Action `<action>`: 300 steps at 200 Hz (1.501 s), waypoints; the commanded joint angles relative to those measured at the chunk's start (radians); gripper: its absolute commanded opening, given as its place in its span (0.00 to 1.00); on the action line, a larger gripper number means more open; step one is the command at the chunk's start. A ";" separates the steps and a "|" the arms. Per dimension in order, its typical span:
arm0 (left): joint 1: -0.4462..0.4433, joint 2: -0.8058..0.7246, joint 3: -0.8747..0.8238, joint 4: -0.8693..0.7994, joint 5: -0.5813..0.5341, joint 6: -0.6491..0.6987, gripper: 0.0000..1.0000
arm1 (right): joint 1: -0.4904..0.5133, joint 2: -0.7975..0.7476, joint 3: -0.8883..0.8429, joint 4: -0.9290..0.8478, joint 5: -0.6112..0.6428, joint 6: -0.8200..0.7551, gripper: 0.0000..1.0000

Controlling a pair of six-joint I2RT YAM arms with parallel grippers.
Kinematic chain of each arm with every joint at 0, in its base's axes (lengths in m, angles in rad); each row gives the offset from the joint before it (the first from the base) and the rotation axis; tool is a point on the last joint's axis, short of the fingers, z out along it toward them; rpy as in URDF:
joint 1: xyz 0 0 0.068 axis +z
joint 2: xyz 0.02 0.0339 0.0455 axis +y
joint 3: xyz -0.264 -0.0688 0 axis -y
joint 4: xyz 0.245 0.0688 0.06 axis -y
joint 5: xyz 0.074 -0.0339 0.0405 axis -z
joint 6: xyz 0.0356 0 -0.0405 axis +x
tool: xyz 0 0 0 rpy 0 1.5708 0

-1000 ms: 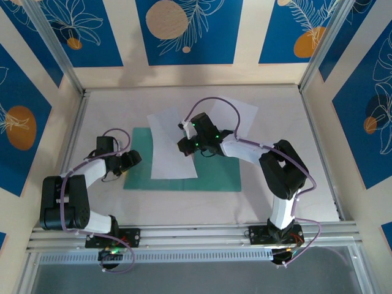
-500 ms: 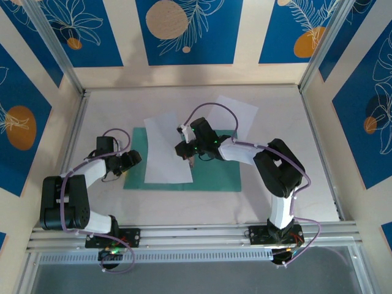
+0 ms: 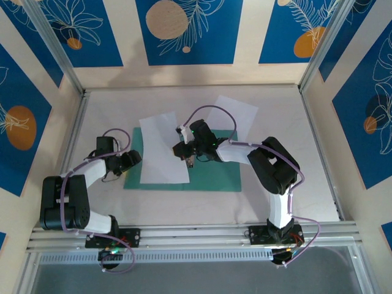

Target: Put the files into the folder

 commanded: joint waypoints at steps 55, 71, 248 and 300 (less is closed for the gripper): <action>0.010 0.015 -0.039 -0.027 0.021 0.001 0.73 | -0.010 0.048 -0.006 0.066 -0.078 0.086 0.07; 0.010 0.014 -0.037 -0.026 0.025 0.000 0.73 | -0.017 0.059 0.003 0.064 -0.095 0.105 0.08; 0.010 0.051 -0.025 -0.021 0.034 0.022 0.72 | -0.116 0.270 0.314 -0.069 -0.212 0.123 0.37; 0.010 0.044 -0.026 -0.029 0.033 0.026 0.72 | -0.139 0.358 0.462 -0.140 -0.246 0.106 0.37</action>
